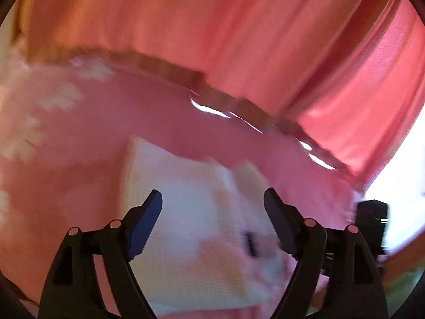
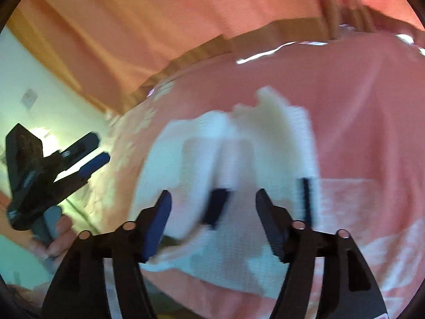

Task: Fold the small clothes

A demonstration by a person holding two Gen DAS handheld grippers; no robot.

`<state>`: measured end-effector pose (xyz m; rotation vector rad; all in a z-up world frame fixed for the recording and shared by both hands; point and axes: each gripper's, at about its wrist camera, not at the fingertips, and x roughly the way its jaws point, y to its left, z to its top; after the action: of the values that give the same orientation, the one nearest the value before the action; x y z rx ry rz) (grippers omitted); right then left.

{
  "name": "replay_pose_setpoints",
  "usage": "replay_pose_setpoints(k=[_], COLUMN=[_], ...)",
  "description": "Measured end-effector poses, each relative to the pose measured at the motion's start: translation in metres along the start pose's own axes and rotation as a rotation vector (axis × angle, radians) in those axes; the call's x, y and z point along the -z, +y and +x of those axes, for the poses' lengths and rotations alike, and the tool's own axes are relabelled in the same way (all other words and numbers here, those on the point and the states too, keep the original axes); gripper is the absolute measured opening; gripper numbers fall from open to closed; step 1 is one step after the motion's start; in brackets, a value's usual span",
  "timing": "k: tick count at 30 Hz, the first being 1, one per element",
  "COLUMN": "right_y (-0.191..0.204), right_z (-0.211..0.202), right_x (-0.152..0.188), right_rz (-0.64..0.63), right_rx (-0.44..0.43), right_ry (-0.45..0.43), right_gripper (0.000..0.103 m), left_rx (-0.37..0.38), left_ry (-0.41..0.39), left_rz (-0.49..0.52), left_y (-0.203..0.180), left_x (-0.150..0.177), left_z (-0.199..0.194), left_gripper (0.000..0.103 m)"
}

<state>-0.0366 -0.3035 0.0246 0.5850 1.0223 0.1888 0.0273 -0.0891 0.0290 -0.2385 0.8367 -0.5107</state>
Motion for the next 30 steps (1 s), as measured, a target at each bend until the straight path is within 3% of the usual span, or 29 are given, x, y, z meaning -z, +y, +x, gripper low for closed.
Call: replay_pose_setpoints(k=[3, 9, 10, 11, 13, 15, 17, 18, 20, 21, 23, 25, 27, 30], right_y=[0.01, 0.008, 0.01, 0.013, 0.03, 0.047, 0.061, 0.062, 0.045, 0.021, -0.025, -0.043, -0.037, -0.019], right_z=[0.022, 0.071, 0.077, 0.08, 0.078, 0.052, 0.02, 0.005, 0.0, 0.01, 0.034, 0.041, 0.032, 0.014], right_x=[-0.004, -0.003, -0.002, -0.001, -0.002, -0.007, -0.012, -0.014, -0.014, -0.01, 0.0, 0.008, 0.01, 0.01], right_rz=[0.009, 0.088, 0.088, 0.074, 0.004, -0.036, -0.083, -0.112, -0.121, -0.08, 0.063, 0.134, 0.116, 0.038], right_rx=[-0.024, -0.017, -0.021, -0.021, 0.006, -0.051, -0.103, -0.086, 0.039, 0.12, 0.176, 0.133, 0.101, 0.11], right_ry=[0.061, 0.181, 0.183, 0.181, 0.145, 0.056, -0.031, -0.071, -0.083, -0.046, 0.061, 0.103, 0.076, 0.023], right_gripper=[0.069, 0.068, 0.058, 0.036, 0.024, 0.021, 0.021, 0.021, 0.024, 0.025, 0.028, 0.032, 0.036, 0.053], left_rx=[-0.079, -0.083, -0.093, -0.098, -0.098, -0.073, -0.023, 0.017, 0.06, 0.075, 0.099, 0.107, 0.114, 0.091], left_ry=[-0.016, 0.039, 0.037, 0.039, 0.047, 0.064, 0.074, 0.085, 0.099, 0.11, 0.143, 0.177, 0.229, 0.267], left_rz=[-0.004, 0.004, 0.019, 0.036, 0.04, 0.022, 0.0, -0.006, 0.005, 0.029, 0.106, 0.159, 0.224, 0.302], left_y=[0.023, 0.04, 0.041, 0.041, 0.044, 0.048, 0.049, 0.047, 0.043, 0.039, 0.024, 0.015, 0.005, -0.006], left_x=[0.006, 0.018, 0.02, 0.021, 0.027, 0.026, 0.025, 0.026, 0.03, 0.035, 0.052, 0.071, 0.095, 0.127], left_z=[-0.004, 0.002, 0.002, 0.001, 0.0, -0.003, -0.007, -0.008, -0.009, -0.008, -0.005, 0.001, 0.008, 0.015], left_gripper=[0.078, 0.078, 0.078, 0.078, 0.078, 0.078, 0.079, 0.08, 0.08, 0.081, 0.081, 0.082, 0.083, 0.083])
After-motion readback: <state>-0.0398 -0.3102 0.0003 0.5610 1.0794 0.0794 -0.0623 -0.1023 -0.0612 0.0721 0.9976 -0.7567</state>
